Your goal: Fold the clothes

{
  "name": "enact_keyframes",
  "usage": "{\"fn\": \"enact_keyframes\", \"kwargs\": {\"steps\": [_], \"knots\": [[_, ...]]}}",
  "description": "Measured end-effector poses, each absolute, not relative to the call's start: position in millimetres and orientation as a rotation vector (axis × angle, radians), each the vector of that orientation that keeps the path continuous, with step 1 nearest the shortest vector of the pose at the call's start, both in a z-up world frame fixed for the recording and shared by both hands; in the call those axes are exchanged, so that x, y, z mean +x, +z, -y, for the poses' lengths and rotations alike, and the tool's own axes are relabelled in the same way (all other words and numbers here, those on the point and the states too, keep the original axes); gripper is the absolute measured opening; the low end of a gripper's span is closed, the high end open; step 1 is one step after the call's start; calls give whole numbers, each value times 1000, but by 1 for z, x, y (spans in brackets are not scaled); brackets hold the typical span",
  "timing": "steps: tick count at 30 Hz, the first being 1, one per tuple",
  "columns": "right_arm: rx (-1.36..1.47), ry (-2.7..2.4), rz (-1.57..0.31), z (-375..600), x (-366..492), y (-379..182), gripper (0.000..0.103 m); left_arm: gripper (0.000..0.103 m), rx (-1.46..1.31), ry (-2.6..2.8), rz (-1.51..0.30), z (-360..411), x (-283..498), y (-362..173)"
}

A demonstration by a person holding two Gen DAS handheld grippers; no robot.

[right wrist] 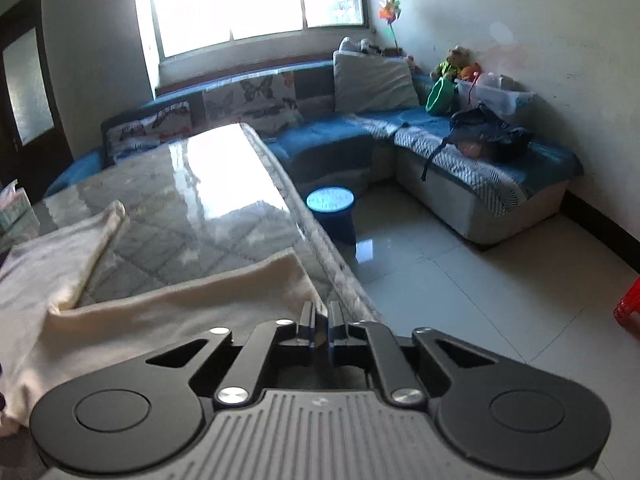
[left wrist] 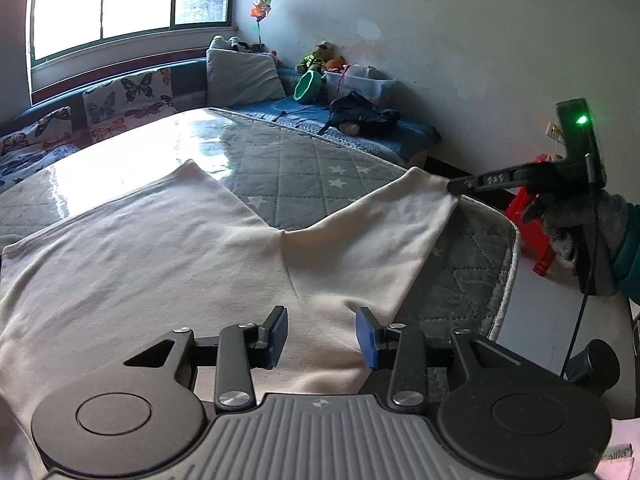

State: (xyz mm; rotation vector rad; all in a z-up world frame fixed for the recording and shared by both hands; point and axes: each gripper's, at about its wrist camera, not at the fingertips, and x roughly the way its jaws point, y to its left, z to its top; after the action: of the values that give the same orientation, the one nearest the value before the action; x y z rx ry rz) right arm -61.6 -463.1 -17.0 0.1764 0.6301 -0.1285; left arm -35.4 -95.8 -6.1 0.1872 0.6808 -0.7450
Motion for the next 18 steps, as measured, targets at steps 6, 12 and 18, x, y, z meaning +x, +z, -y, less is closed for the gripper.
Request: {"fn": "enact_keyframes", "kwargs": {"steps": [6, 12, 18], "knots": [[163, -80, -550, 460, -58, 18, 4, 41, 197, -799, -664, 104, -42, -9], [124, -26, -485, 444, -52, 53, 4, 41, 195, -859, -661, 116, -45, -15], [73, 25, -437, 422, -55, 81, 4, 41, 179, -882, -673, 124, -42, -22]]}}
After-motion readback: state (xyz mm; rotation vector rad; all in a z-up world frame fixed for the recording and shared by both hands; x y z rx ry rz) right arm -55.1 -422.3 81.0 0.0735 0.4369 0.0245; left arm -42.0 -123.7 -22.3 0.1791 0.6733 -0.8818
